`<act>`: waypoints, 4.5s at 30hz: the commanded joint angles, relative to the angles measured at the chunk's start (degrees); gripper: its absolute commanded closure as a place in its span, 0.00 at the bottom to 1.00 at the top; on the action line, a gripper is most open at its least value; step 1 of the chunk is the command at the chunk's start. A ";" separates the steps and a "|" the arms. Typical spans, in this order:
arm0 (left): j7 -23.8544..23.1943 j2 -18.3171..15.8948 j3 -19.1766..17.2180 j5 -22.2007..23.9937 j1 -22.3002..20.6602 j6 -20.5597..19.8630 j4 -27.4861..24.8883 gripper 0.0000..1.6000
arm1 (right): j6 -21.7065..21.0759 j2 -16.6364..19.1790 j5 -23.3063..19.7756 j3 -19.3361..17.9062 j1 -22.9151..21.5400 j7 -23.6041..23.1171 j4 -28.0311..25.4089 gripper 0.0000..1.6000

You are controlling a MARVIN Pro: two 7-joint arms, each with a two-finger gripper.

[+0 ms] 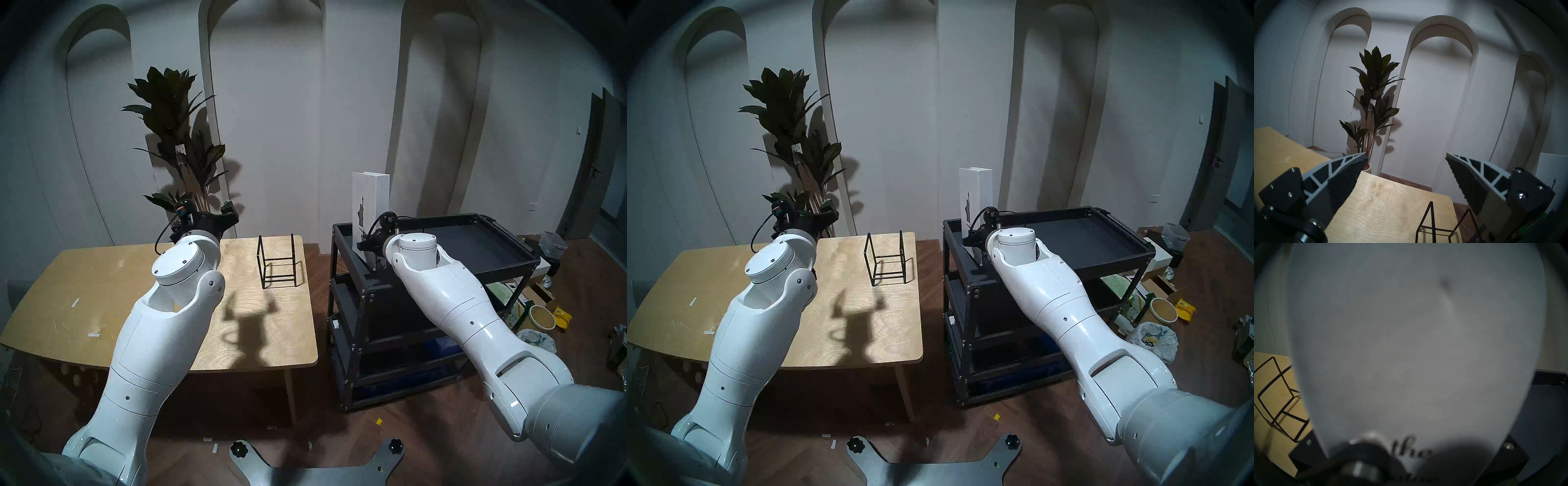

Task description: Transfer books between table and cart

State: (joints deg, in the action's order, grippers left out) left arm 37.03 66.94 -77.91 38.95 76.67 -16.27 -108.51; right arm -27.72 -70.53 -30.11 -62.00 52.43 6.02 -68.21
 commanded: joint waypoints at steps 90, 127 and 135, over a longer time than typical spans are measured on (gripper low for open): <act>2.56 1.92 3.99 -3.49 -2.39 -1.37 -1.85 0.00 | -0.96 11.82 -11.71 -4.86 18.39 9.86 -24.82 0.00; -3.74 -2.39 3.04 -5.52 3.51 5.42 -4.68 0.00 | 13.46 19.03 -13.96 -16.78 38.67 13.83 -51.76 0.00; -6.00 -3.81 1.74 -5.08 6.51 8.12 -5.15 0.00 | 20.20 18.81 -12.91 -18.83 44.28 10.93 -51.87 0.00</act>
State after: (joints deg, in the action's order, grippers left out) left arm 32.79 64.65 -74.95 34.00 81.46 -10.90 -111.96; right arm -13.23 -51.98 -44.13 -78.75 90.92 19.13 -118.08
